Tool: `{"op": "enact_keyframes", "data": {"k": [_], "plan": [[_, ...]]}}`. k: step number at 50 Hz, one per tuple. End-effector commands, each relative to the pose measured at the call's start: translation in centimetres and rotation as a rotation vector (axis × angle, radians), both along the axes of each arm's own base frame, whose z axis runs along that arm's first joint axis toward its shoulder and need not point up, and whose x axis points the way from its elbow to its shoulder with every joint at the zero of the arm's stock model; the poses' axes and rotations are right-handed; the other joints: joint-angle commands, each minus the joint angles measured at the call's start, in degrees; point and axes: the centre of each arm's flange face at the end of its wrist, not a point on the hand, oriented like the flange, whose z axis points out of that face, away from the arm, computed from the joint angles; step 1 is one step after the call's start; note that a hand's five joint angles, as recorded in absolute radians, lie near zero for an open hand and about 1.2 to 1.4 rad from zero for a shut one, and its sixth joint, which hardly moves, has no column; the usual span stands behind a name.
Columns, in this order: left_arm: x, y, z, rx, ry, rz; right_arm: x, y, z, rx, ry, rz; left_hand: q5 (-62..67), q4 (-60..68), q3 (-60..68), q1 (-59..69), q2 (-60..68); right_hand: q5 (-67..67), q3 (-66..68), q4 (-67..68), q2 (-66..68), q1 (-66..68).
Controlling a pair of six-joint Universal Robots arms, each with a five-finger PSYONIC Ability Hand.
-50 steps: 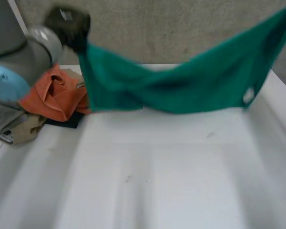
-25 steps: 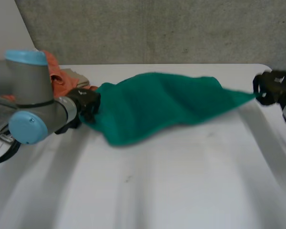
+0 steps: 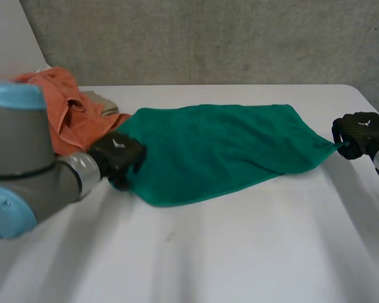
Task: Fold the laundry.
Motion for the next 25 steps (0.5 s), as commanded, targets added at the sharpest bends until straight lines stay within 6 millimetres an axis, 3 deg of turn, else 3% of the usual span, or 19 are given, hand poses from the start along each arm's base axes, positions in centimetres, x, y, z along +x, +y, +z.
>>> {"op": "enact_keyframes", "data": {"k": [1,3,8,12,25], "plan": [[-0.5,1.2,-3.7,0.031,-0.145,-0.051,0.1,0.1,-0.2,-0.002,0.02,0.008,15.1,14.84,14.92,13.33,14.79,12.46,11.65,11.3,12.35,15.48],[-0.5,0.9,-4.3,0.037,-0.159,-0.039,0.1,0.1,-0.3,-0.001,0.026,0.009,13.93,13.67,13.75,12.16,13.62,12.46,11.65,11.3,12.35,15.48],[-0.6,-0.8,-4.8,0.031,-0.156,-0.004,0.3,0.3,-0.5,0.002,0.036,0.017,-9.9,-10.16,-10.08,-11.67,-10.2,12.46,11.65,11.3,12.35,15.48],[-1.2,-1.7,-4.7,0.01,-0.136,0.003,0.3,0.5,-0.5,0.004,0.039,0.022,-18.86,-19.11,-19.04,-20.63,-19.16,12.46,11.65,11.3,12.35,15.48],[-3.6,-4.0,-4.9,-0.075,-0.094,0.006,0.4,0.9,-0.2,0.001,0.041,0.026,-17.03,-17.29,-17.22,-18.8,-17.34,12.46,11.65,11.3,12.35,15.48]]}}
